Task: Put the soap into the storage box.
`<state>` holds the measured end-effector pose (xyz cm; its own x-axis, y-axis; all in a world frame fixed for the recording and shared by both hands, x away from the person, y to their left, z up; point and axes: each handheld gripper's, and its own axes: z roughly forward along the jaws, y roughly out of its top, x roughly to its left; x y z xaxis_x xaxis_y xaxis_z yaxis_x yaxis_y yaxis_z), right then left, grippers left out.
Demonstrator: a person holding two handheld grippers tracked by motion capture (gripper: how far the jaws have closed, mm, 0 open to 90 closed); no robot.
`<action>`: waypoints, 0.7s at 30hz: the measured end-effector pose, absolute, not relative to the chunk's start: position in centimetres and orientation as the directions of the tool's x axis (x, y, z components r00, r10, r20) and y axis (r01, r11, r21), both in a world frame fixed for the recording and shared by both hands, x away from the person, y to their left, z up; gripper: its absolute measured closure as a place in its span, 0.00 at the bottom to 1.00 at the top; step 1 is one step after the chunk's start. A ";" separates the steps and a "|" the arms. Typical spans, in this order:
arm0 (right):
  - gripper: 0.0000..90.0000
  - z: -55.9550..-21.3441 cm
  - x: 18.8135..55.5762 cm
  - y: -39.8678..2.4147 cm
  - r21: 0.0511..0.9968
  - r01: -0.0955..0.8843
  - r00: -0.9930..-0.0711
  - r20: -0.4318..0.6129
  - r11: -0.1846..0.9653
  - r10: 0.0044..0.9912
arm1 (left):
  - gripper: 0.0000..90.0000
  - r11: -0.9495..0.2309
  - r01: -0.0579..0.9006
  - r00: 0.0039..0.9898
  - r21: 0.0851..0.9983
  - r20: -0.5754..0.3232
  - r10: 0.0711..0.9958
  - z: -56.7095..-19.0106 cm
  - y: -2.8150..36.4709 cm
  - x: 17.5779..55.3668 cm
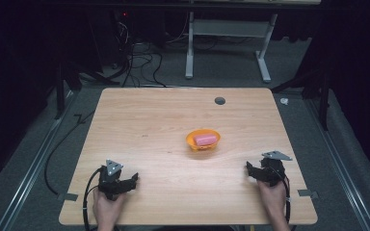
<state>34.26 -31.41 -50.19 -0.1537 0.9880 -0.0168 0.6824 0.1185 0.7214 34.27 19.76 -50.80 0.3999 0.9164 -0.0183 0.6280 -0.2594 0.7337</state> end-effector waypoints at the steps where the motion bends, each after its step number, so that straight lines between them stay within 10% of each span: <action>1: 0.28 -50.2 34.3 -31.4 0.721 0.683 -0.153 -0.015 0.117 0.988 | 0.21 -0.259 0.628 0.400 0.734 -0.019 0.916 -50.8 19.8 34.3; 21: 0.28 -50.2 34.3 -31.3 0.719 0.685 -0.149 -0.016 0.115 0.989 | 0.21 -0.259 0.628 0.400 0.734 -0.019 0.916 -50.8 19.8 34.3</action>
